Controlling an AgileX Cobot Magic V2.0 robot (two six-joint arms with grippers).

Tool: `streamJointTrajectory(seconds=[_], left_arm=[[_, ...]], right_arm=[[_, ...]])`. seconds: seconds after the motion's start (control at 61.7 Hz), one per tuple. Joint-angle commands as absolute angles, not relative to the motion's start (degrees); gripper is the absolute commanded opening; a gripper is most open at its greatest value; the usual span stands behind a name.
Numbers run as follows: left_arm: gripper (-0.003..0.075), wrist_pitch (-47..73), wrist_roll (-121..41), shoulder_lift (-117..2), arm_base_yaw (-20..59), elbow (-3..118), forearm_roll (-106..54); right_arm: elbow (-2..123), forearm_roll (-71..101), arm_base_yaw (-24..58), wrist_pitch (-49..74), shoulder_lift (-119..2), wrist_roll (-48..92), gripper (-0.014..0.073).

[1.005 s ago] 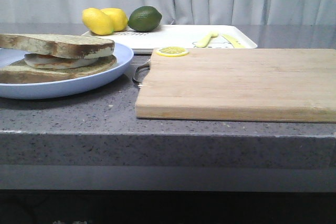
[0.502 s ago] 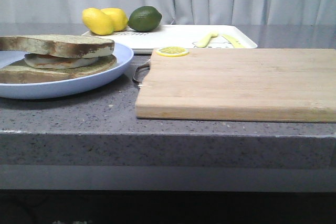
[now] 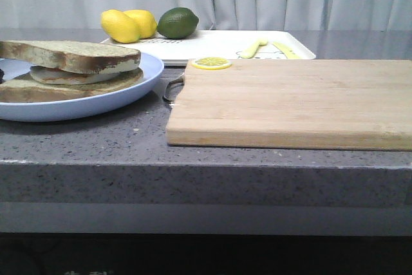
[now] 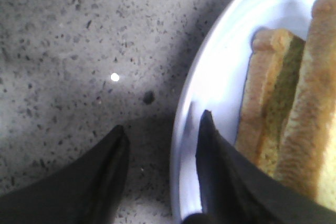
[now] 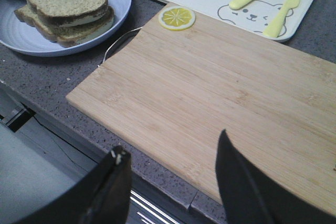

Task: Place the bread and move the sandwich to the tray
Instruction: 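Grip the plate rim with the left gripper and lift the plate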

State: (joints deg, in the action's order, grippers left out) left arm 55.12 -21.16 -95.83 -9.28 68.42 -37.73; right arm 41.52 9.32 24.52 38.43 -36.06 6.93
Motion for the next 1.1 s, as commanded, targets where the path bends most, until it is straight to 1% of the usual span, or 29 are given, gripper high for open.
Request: streamJointTrajectory(seconds=[0.0,0.097,0.211,0.324,0.6,0.827,0.956,1.086], left_arm=[[0.0248,53.6,-21.5,-94.3,-9.4,70.2,-40.7],[0.0172,53.6,-21.5,-94.3,-9.4,70.2,-40.8],[0.006,53.6,-21.5,-94.3,-9.4,70.2,-40.8],[-0.002,53.6,-21.5,-94.3,-9.4,70.2,-40.9],[-0.002,55.7,-22.2,-94.3,-9.4,71.2,-43.5],[-0.002,60.7,-26.3,-94.2,-9.4,76.2,-53.3],[-0.002,60.7,-26.5,-94.2,-7.2,79.9,-55.6],[-0.002,57.3,-26.5,-94.3,-3.7,83.9,-55.7]], right_arm=[[43.0,9.2,24.2,34.3,-35.9,6.8,0.039],[43.0,9.2,24.2,34.3,-35.9,6.8,0.039],[43.0,9.2,24.2,34.3,-35.9,6.8,0.039],[43.0,9.2,24.2,34.3,-35.9,6.8,0.039],[43.0,9.2,24.2,34.3,-35.9,6.8,0.039],[43.0,9.2,24.2,34.3,-35.9,6.8,0.039],[43.0,9.2,24.2,34.3,-35.9,6.8,0.039],[43.0,9.2,24.2,34.3,-35.9,6.8,0.039]])
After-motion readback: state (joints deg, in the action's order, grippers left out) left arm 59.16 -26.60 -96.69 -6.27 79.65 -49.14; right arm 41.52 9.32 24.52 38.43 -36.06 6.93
